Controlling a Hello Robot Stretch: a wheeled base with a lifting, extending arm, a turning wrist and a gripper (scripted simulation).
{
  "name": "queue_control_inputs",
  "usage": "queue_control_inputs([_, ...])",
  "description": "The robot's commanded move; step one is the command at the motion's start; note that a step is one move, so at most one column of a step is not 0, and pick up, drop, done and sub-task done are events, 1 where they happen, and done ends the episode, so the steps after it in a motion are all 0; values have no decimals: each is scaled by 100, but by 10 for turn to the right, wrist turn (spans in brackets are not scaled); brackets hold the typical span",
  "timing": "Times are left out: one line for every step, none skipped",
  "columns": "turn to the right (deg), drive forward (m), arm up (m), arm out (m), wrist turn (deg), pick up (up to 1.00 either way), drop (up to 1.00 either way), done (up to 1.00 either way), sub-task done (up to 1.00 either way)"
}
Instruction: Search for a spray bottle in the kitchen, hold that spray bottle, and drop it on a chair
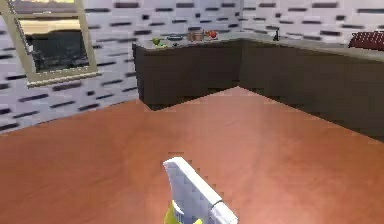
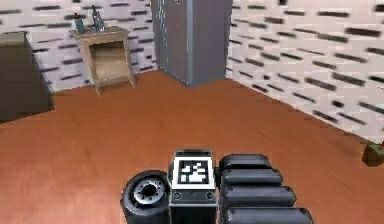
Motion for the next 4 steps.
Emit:
queue_control_inputs([450,0,0,0,0,0,0,0,0])
queue_control_inputs([450,0,0,0,0,0,0,0,0])
queue_control_inputs([450,0,0,0,0,0,0,0,0])
queue_control_inputs([330,0,0,0,0,0,0,0,0])
